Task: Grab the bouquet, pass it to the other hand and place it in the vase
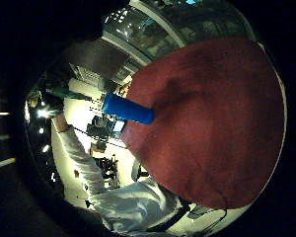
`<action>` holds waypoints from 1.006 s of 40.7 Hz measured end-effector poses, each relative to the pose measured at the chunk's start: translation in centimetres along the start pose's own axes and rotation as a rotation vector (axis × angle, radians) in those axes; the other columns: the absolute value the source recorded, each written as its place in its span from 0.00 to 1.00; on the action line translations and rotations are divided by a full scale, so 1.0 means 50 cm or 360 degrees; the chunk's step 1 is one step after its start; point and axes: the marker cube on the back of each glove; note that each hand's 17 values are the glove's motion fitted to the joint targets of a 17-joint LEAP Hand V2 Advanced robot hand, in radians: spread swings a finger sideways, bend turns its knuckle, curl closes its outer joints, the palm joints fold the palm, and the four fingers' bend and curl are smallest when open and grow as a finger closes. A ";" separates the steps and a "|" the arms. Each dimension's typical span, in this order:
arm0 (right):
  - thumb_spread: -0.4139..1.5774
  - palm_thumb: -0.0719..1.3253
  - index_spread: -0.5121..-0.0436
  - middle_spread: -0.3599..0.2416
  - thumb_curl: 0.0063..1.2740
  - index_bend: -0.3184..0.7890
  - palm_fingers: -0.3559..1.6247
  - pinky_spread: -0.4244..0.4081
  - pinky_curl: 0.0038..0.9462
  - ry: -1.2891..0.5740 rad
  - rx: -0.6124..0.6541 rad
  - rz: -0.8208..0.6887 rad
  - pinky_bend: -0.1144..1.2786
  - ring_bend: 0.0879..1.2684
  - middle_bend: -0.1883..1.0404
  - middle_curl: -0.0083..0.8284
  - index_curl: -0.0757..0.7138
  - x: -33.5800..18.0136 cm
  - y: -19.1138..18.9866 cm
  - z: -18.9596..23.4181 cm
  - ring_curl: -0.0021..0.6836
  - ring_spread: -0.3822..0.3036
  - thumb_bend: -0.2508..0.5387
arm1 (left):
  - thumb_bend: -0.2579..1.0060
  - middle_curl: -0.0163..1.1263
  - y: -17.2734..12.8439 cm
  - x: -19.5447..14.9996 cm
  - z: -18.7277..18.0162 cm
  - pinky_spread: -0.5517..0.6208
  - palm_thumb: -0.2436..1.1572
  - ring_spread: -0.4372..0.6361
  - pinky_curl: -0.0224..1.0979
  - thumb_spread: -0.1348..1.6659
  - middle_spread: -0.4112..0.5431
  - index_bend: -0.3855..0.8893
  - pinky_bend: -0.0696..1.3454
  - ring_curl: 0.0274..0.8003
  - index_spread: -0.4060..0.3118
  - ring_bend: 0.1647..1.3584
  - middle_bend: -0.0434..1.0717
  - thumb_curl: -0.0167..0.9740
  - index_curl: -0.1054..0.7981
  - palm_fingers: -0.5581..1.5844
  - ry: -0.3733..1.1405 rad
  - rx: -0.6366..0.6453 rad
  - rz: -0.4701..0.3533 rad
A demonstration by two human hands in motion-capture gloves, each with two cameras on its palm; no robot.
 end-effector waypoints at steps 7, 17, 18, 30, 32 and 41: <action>0.71 0.25 0.21 0.41 0.25 0.39 0.22 0.85 0.36 -0.0089 -0.0006 0.0150 0.43 0.24 0.32 0.43 0.37 0.031 -0.006 0.005 0.45 0.55 0.28 | 0.18 0.51 0.011 -0.073 0.001 0.12 0.79 0.05 0.43 0.23 0.06 0.60 0.49 0.58 0.05 0.48 0.67 0.81 0.78 0.90 -0.0110 -0.0002 -0.0280; 0.71 0.25 0.20 0.43 0.25 0.40 0.22 0.85 0.36 -0.0077 -0.0016 0.0162 0.42 0.25 0.31 0.42 0.36 0.055 -0.009 0.011 0.44 0.56 0.28 | 0.18 0.51 0.014 -0.148 0.009 0.12 0.78 0.05 0.43 0.23 0.06 0.59 0.50 0.58 0.06 0.48 0.68 0.82 0.79 0.90 -0.0073 -0.0018 -0.0324; 0.72 0.25 0.20 0.44 0.25 0.40 0.22 0.85 0.36 -0.0073 -0.0014 0.0165 0.42 0.25 0.32 0.42 0.36 0.055 -0.008 0.011 0.44 0.56 0.28 | 0.18 0.51 0.014 -0.154 0.010 0.12 0.78 0.05 0.43 0.23 0.06 0.59 0.50 0.58 0.06 0.48 0.68 0.82 0.79 0.90 -0.0074 -0.0017 -0.0327; 0.72 0.25 0.21 0.45 0.25 0.40 0.22 0.85 0.36 -0.0072 -0.0004 0.0214 0.42 0.26 0.33 0.43 0.35 0.060 -0.002 0.012 0.44 0.56 0.28 | 0.18 0.50 0.017 -0.134 0.009 0.12 0.78 0.05 0.43 0.23 0.06 0.58 0.49 0.58 0.05 0.47 0.67 0.83 0.80 0.90 -0.0060 -0.0019 -0.0335; 0.72 0.25 0.21 0.46 0.25 0.40 0.23 0.85 0.36 -0.0076 -0.0003 0.0212 0.41 0.26 0.34 0.43 0.35 0.059 -0.001 0.012 0.44 0.56 0.28 | 0.18 0.50 0.019 -0.130 0.009 0.12 0.78 0.05 0.43 0.23 0.06 0.58 0.49 0.58 0.05 0.47 0.67 0.84 0.80 0.90 -0.0069 -0.0019 -0.0337; 0.72 0.26 0.21 0.47 0.25 0.40 0.23 0.84 0.35 -0.0072 -0.0002 0.0210 0.41 0.26 0.34 0.43 0.35 0.051 0.007 0.013 0.44 0.57 0.29 | 0.18 0.50 0.042 -0.134 0.011 0.12 0.78 0.05 0.43 0.23 0.06 0.58 0.49 0.58 0.05 0.47 0.67 0.84 0.81 0.90 -0.0117 -0.0055 -0.0356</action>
